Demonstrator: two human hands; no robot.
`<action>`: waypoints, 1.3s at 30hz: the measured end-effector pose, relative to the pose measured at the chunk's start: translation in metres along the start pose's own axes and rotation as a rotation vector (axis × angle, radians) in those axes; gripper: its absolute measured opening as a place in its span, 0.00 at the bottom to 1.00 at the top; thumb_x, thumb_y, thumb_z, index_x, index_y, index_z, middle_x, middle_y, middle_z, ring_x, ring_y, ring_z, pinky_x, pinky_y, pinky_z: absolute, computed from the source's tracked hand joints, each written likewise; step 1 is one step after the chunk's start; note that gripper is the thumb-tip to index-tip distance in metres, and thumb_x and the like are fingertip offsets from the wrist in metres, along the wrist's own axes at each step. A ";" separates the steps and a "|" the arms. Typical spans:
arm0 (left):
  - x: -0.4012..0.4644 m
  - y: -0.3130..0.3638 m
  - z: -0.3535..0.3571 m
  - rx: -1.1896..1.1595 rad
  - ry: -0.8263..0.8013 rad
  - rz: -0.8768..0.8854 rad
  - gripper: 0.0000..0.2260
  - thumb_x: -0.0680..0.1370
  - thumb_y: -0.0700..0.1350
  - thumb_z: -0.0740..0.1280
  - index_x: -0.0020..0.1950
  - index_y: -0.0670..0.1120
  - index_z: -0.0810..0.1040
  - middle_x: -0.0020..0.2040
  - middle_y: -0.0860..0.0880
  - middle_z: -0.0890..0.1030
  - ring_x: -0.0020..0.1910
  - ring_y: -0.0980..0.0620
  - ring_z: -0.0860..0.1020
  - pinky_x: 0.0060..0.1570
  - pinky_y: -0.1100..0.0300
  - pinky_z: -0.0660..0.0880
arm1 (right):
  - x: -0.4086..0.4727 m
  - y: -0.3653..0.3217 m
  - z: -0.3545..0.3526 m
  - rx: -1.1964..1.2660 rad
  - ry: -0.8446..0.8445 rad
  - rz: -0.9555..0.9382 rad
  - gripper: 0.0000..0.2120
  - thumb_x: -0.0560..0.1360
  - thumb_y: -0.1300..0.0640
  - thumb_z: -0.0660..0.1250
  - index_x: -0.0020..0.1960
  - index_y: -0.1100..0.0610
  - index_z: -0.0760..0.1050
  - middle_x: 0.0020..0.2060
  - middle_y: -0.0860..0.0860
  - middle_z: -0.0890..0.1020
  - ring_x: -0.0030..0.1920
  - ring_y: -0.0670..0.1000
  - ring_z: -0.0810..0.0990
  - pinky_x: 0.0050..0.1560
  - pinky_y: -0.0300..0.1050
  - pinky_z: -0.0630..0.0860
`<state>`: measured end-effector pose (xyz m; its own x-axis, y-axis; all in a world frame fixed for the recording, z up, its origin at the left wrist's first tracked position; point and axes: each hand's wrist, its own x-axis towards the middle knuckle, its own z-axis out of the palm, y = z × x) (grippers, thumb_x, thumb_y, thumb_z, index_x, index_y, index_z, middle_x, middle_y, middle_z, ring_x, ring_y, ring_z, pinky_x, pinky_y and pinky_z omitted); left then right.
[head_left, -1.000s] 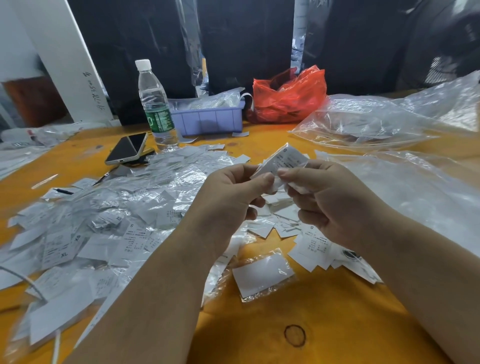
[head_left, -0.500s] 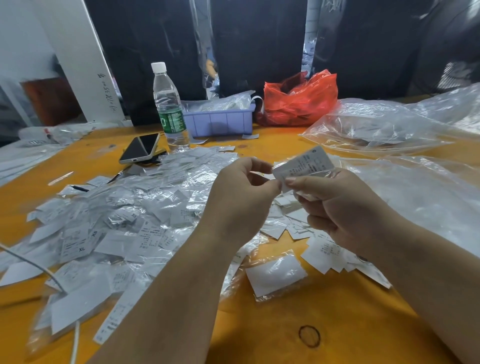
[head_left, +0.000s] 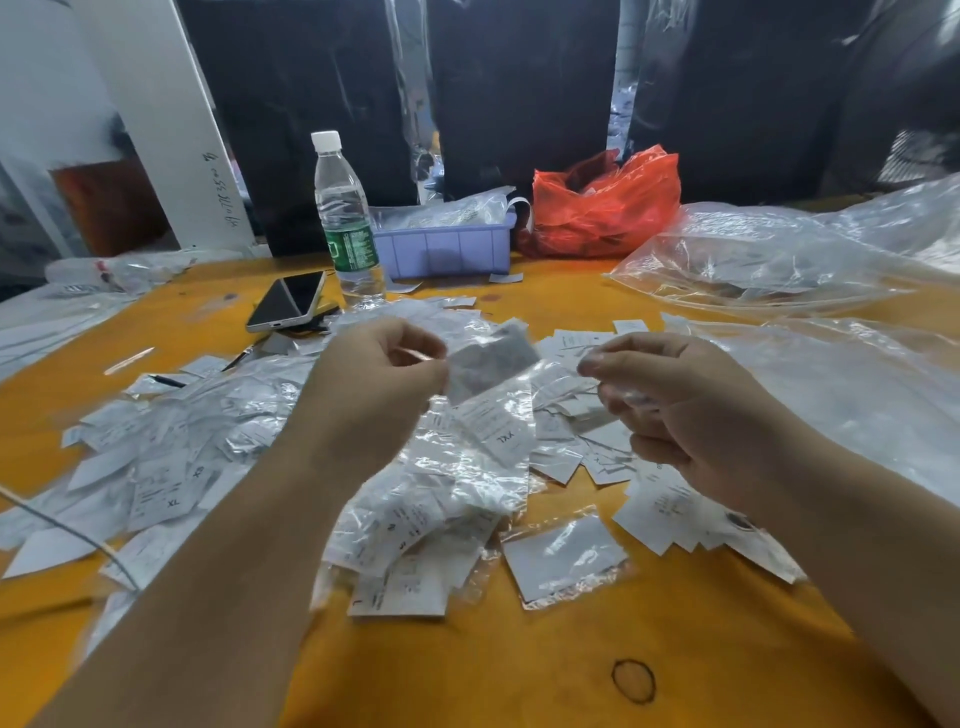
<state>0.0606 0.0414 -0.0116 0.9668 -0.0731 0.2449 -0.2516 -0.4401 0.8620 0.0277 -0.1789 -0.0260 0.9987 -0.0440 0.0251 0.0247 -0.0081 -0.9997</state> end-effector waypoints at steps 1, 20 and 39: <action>0.000 -0.006 -0.002 0.046 0.039 -0.010 0.05 0.75 0.41 0.69 0.47 0.51 0.79 0.37 0.52 0.82 0.35 0.54 0.79 0.33 0.58 0.74 | 0.001 0.001 -0.002 -0.071 0.025 -0.040 0.03 0.74 0.59 0.70 0.43 0.59 0.80 0.26 0.50 0.72 0.22 0.45 0.60 0.20 0.36 0.59; -0.018 -0.010 0.023 0.543 -0.156 0.260 0.04 0.76 0.53 0.68 0.50 0.57 0.79 0.38 0.59 0.77 0.35 0.61 0.75 0.33 0.63 0.70 | -0.005 0.012 0.005 -1.206 0.062 -0.115 0.12 0.77 0.49 0.64 0.59 0.48 0.76 0.49 0.43 0.75 0.49 0.47 0.75 0.47 0.45 0.75; -0.017 -0.007 0.041 0.549 -0.100 0.294 0.06 0.79 0.48 0.64 0.53 0.54 0.79 0.45 0.57 0.77 0.44 0.57 0.75 0.42 0.58 0.76 | -0.005 0.012 0.006 -1.150 0.032 -0.248 0.10 0.76 0.59 0.63 0.39 0.56 0.79 0.34 0.50 0.79 0.33 0.50 0.77 0.34 0.50 0.76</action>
<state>0.0477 0.0091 -0.0401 0.8670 -0.3323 0.3713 -0.4732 -0.7825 0.4047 0.0232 -0.1725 -0.0382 0.9701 0.0606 0.2349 0.1477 -0.9158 -0.3735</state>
